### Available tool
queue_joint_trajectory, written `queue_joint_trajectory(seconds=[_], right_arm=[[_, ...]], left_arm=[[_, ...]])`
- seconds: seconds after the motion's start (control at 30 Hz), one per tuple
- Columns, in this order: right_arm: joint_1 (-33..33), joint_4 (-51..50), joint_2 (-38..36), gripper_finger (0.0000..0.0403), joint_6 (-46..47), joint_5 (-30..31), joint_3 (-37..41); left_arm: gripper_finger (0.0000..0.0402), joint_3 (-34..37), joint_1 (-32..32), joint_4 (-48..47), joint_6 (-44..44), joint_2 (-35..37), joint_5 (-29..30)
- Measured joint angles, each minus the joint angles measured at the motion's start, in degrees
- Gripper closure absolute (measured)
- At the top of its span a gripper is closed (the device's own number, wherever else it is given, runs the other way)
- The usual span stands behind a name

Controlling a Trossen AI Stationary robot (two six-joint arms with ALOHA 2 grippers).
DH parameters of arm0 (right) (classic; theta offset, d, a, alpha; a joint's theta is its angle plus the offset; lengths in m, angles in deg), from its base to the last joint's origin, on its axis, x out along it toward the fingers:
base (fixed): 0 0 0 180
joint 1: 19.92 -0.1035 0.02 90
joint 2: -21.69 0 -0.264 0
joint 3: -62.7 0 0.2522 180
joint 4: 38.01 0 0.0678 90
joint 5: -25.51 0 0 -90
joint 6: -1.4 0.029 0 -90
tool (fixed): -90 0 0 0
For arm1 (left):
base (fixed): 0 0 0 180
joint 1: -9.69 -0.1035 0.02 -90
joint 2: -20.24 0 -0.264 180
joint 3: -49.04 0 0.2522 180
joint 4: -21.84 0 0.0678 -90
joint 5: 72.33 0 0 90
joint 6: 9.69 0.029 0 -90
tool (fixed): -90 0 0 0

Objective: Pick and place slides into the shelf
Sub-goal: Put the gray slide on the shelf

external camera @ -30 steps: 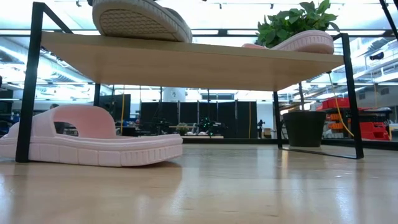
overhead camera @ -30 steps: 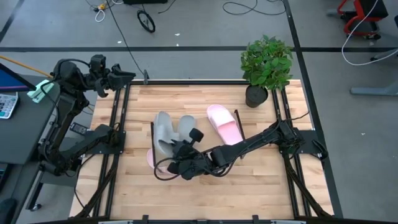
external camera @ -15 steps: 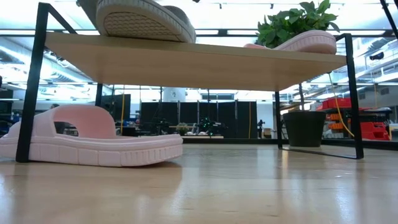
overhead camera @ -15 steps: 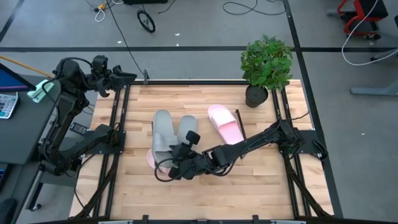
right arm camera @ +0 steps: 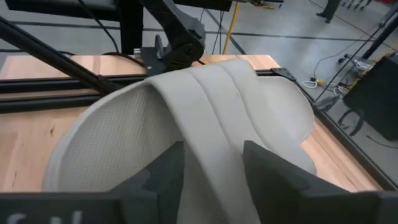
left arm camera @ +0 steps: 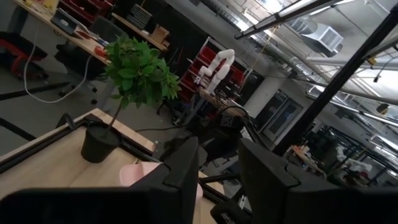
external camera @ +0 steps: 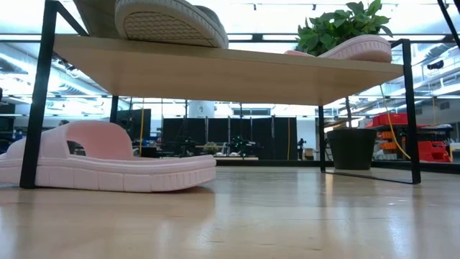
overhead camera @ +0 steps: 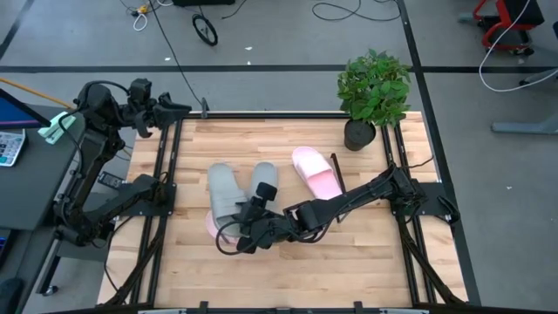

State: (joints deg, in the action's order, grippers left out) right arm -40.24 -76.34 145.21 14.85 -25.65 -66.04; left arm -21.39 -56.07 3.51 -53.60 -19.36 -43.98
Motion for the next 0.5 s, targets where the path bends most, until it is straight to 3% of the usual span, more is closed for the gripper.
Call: queue_joint_trajectory(seconds=[0.5], right_arm=[[-0.15,-0.85,-1.87,0.0189,-3.37,-4.38,-0.46]], left_arm=[[0.0283,0.00,0.00,-0.04,0.15,1.02,-1.69]])
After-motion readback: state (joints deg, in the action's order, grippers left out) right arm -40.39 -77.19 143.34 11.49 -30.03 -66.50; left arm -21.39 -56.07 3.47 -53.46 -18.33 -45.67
